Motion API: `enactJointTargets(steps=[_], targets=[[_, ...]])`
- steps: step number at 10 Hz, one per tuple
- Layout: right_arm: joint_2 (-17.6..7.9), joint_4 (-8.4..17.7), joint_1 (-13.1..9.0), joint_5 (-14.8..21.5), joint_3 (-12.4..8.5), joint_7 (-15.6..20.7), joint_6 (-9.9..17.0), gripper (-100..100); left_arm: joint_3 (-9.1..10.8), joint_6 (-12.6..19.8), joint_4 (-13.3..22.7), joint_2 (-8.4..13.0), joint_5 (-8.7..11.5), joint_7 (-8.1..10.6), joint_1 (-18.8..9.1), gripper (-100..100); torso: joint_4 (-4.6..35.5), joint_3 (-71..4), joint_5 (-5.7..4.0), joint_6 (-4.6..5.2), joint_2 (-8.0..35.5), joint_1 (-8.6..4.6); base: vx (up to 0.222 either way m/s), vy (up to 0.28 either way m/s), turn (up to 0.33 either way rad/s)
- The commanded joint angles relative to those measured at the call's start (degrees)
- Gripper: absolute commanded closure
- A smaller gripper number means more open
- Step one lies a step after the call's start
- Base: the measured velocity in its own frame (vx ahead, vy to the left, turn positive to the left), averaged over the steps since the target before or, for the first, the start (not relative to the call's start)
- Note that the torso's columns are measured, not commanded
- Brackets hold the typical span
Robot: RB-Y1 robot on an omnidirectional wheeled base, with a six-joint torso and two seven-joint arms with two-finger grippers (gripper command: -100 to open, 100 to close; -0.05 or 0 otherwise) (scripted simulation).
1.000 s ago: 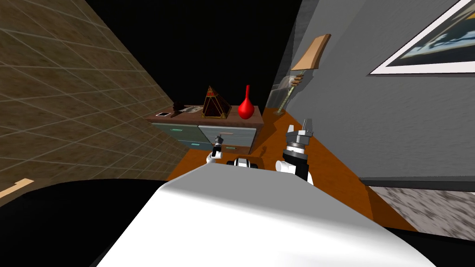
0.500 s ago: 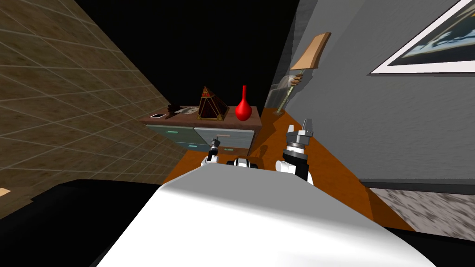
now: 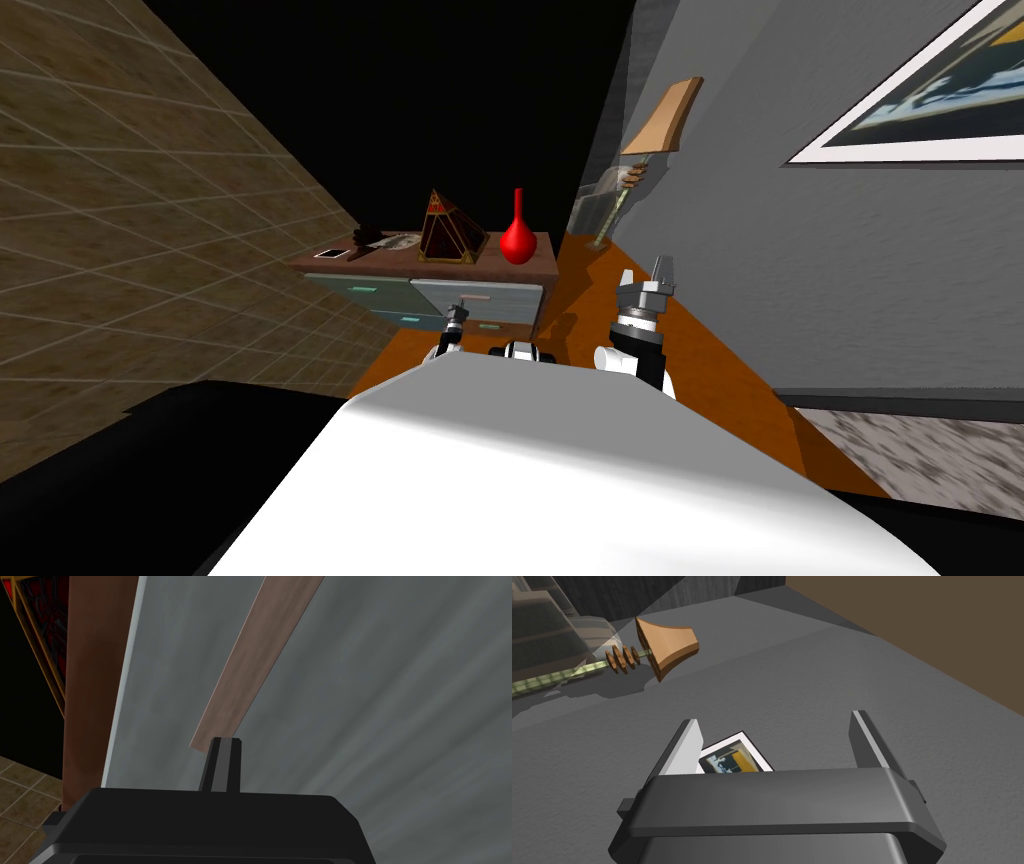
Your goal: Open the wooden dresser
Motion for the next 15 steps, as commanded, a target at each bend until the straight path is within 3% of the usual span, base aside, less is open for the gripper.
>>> enactJointTargets(steps=[1,2,3,5,6,8,10,11,12,15], targets=[[0.00,0.00,0.00,0.00,0.00,0.00,0.00,0,-0.45,-0.07,-4.72,1.08,0.24,1.15,4.75,100,0.00,-0.01,-0.01,0.01,0.02,0.01,0.056,-0.029,0.006],[0.00,0.00,0.00,0.00,-0.01,0.00,0.00,0,-0.45,-0.07,-4.78,1.08,0.24,1.15,5.65,100,0.04,0.11,0.03,0.00,0.21,0.15,0.011,0.002,0.000],[-0.01,0.00,-0.01,0.00,-0.01,0.00,0.00,0,-1.45,-0.31,-7.20,3.27,0.68,3.10,7.89,100,0.08,0.20,0.06,-0.01,0.34,0.22,0.075,-0.039,-0.043],[0.00,0.00,0.00,0.00,0.00,0.00,0.00,0,-1.45,-0.31,-10.20,3.27,0.68,3.10,11.59,100,-0.01,-0.01,-0.03,-0.02,0.02,-0.04,0.070,-0.043,-0.011],[0.00,0.00,-0.01,0.00,0.00,0.00,0.00,0,-2.45,-0.56,-12.08,5.45,1.13,5.05,13.24,100,0.02,0.07,-0.01,-0.02,0.15,0.02,0.097,-0.078,-0.040],[0.00,0.00,0.00,0.00,0.00,0.00,0.00,0,-2.45,-0.56,-15.53,5.45,1.13,5.05,16.98,100,0.00,0.01,-0.02,-0.02,0.05,-0.02,0.078,-0.058,-0.010],[-0.01,0.00,-0.01,0.00,-0.01,0.00,0.00,0,-2.43,-0.56,-15.39,5.46,1.14,5.08,17.15,100,0.08,0.20,0.06,-0.02,0.34,0.24,0.004,-0.002,0.002],[-0.01,0.00,-0.01,0.00,-0.01,0.00,0.00,0,-2.43,-0.58,-15.43,5.46,1.14,5.09,17.25,-100,0.08,0.18,0.05,0.00,0.28,0.18,0.000,0.000,0.000],[-0.01,0.00,-0.01,0.00,-0.01,0.00,0.00,0,-0.70,1.29,-13.80,4.78,1.75,4.20,14.38,-100,0.04,0.11,0.02,-0.01,0.19,0.09,-0.089,0.016,-0.230],[-0.01,0.01,-0.04,0.00,0.00,0.00,0.01,0,1.91,4.08,-11.37,3.77,2.68,2.86,9.82,-100,0.08,0.19,0.00,-0.03,0.30,0.02,-0.149,0.012,-0.195]])
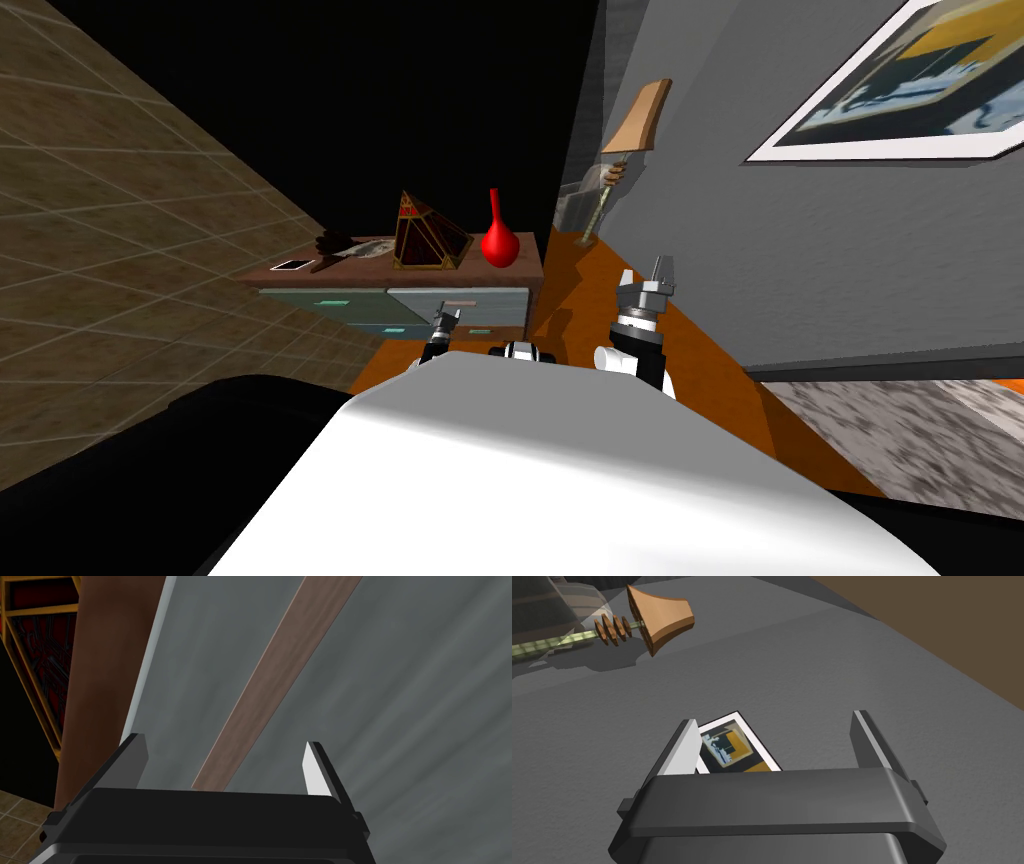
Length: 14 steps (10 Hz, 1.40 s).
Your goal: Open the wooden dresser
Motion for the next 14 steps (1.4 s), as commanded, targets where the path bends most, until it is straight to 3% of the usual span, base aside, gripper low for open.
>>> enactJointTargets(steps=[1,5,6,7,14], targets=[[0.00,0.00,0.00,0.00,0.00,0.00,0.00,0,2.32,2.72,1.68,-0.95,0.82,-1.26,-3.57,-100,-0.06,-0.12,-0.02,0.01,-0.19,-0.04,-0.112,-0.002,-0.134],[0.00,0.00,0.01,0.00,0.00,0.00,0.00,0,5.79,6.44,4.92,-2.31,2.05,-3.04,-9.51,-100,-0.06,-0.12,0.01,0.01,-0.18,0.06,-0.107,0.005,-0.171],[0.00,0.00,0.01,0.00,0.00,0.00,0.00,0,5.15,5.51,4.48,-2.29,1.78,-2.83,-8.47,-100,-0.04,-0.08,0.00,0.01,-0.10,-0.02,-0.055,-0.007,-0.030],[0.00,0.00,0.02,0.00,-0.01,0.00,0.00,0,4.06,4.58,3.30,-1.63,1.43,-2.15,-6.54,100,-0.08,-0.17,-0.01,-0.02,-0.28,0.01,0.064,0.001,0.208],[-0.01,-0.01,0.04,0.00,-0.02,0.00,-0.01,0,-2.03,-1.93,-2.37,0.75,-0.72,0.97,3.85,100,-0.01,-0.03,0.01,0.02,-0.04,0.02,0.126,-0.003,0.180]])
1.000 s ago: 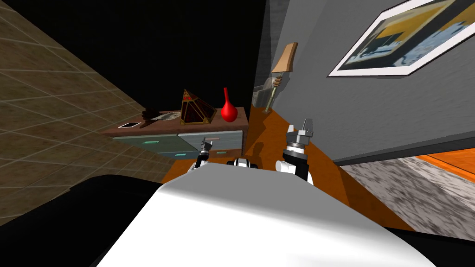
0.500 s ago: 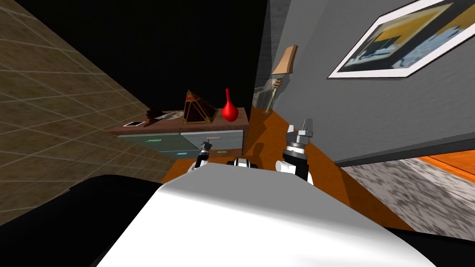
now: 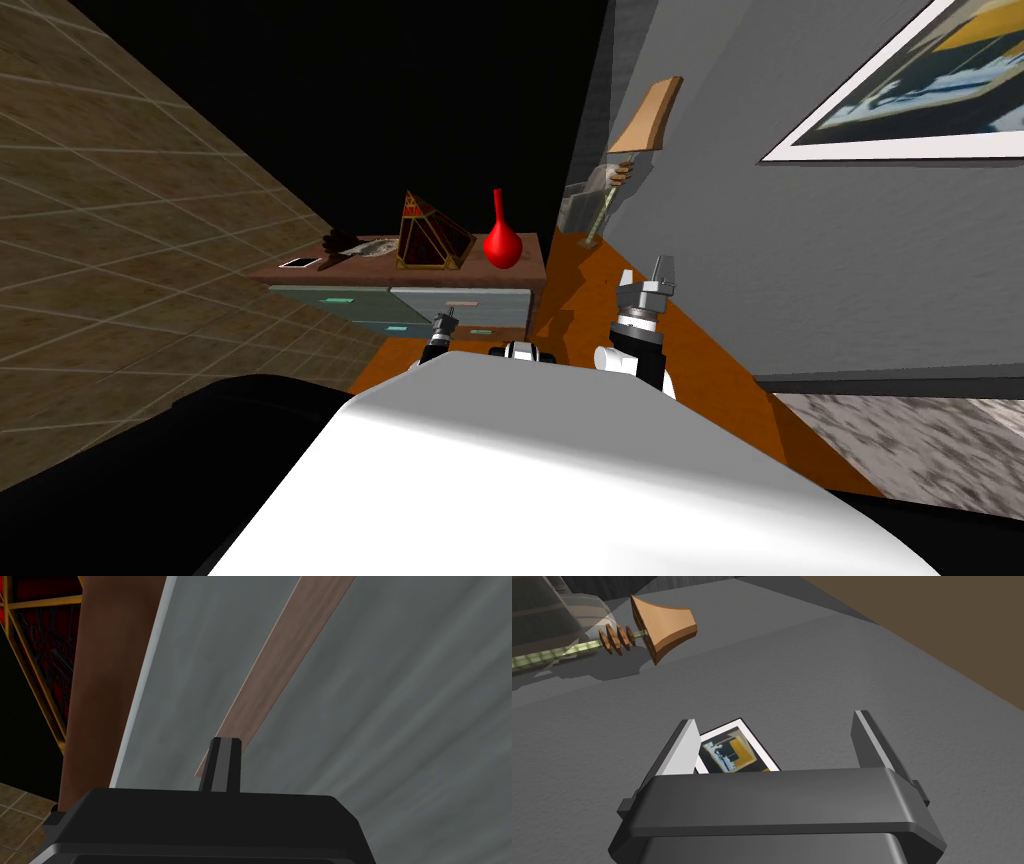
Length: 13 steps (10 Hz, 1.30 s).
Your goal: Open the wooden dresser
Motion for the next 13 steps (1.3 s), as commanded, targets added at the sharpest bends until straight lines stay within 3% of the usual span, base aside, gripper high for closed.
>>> enactJointTargets(steps=[1,2,3,4,5,6,13], targets=[[0.00,0.00,0.00,0.00,0.00,0.00,0.00,0,-2.28,-2.39,-2.43,0.85,-0.81,1.18,3.95,100,-0.02,-0.06,-0.01,-0.01,-0.08,-0.01,0.106,-0.030,0.184],[0.00,0.00,0.00,0.00,0.00,0.00,0.00,0,-1.65,-1.85,-1.21,0.88,-0.55,1.02,2.58,100,-0.05,-0.10,-0.01,0.00,-0.16,-0.06,0.047,-0.021,0.036],[0.00,0.00,-0.01,0.00,0.01,0.00,0.00,0,-1.75,-2.20,-1.13,0.92,-0.58,1.17,2.67,-100,-0.02,-0.04,-0.01,0.04,-0.03,0.00,0.010,-0.004,-0.006],[0.00,0.00,-0.02,0.00,0.01,0.00,0.00,0,-1.04,-0.93,-2.88,1.94,-0.14,1.84,3.29,-100,0.01,0.02,0.01,0.01,0.04,0.06,0.097,-0.031,-0.013],[0.00,0.00,-0.01,0.00,0.01,0.00,0.00,0,-1.38,-1.57,-2.22,1.45,-0.35,1.43,3.11,-100,-0.06,-0.14,-0.01,0.00,-0.25,-0.03,0.061,-0.019,-0.001],[0.00,0.00,-0.01,0.00,0.01,0.00,0.00,0,-1.32,-1.38,-2.38,1.52,-0.32,1.52,3.16,100,-0.07,-0.13,0.00,-0.01,-0.17,0.01,0.008,-0.003,0.001],[0.00,0.00,-0.03,0.00,0.01,0.00,0.00,0,-2.52,-3.35,-4.51,2.77,-0.84,2.69,7.27,100,0.13,-0.16,-0.29,-0.13,-0.06,-0.14,-0.148,-0.010,0.043]])
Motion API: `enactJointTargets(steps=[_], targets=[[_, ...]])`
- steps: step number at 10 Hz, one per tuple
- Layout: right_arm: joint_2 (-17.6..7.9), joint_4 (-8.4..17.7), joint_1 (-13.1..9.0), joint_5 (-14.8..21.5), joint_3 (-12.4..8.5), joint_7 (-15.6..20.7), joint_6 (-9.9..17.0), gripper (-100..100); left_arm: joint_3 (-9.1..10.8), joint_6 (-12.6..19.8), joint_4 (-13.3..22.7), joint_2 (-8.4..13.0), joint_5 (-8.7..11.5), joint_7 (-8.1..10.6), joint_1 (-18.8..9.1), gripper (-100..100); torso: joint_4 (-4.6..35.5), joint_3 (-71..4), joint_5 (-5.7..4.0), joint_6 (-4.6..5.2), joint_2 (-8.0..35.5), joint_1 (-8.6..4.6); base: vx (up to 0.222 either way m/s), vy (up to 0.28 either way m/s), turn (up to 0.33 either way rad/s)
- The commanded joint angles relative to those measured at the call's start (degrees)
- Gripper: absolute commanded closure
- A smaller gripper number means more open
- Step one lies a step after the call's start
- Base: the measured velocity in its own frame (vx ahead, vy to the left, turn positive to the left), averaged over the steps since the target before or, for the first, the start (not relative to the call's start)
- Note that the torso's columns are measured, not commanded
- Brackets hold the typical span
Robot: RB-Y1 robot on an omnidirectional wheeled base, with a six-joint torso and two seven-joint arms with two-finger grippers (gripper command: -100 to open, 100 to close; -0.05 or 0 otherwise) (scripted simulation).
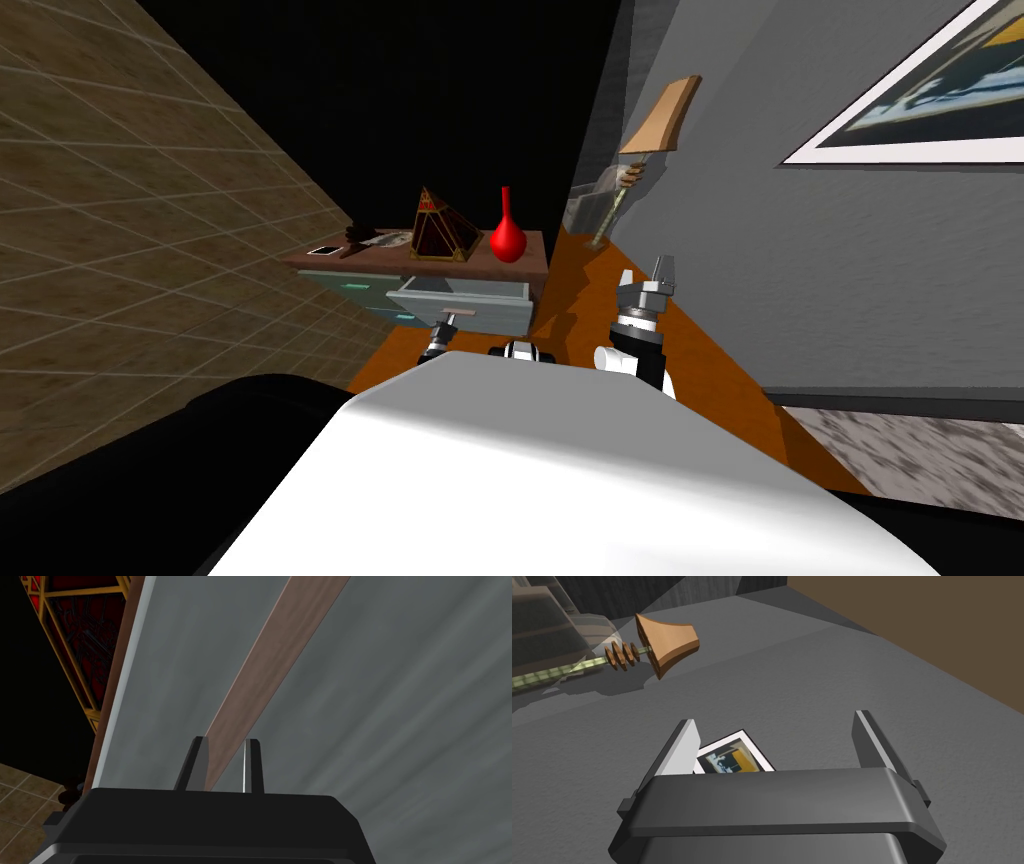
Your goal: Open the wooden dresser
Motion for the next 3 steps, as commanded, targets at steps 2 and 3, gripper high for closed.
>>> enactJointTargets(steps=[2,3], targets=[[0.00,0.00,-0.01,0.00,0.00,0.00,0.00,0,0.05,-1.81,-1.79,0.63,-0.16,0.45,1.64,100,-0.12,0.14,0.28,0.11,0.04,0.21,-0.171,0.015,0.031],[0.00,0.00,-0.01,0.00,0.00,0.00,0.00,0,0.01,-1.51,-1.43,0.41,-0.16,0.29,1.28,100,-0.15,0.12,0.30,0.12,0.02,0.18,-0.087,-0.001,0.012]])
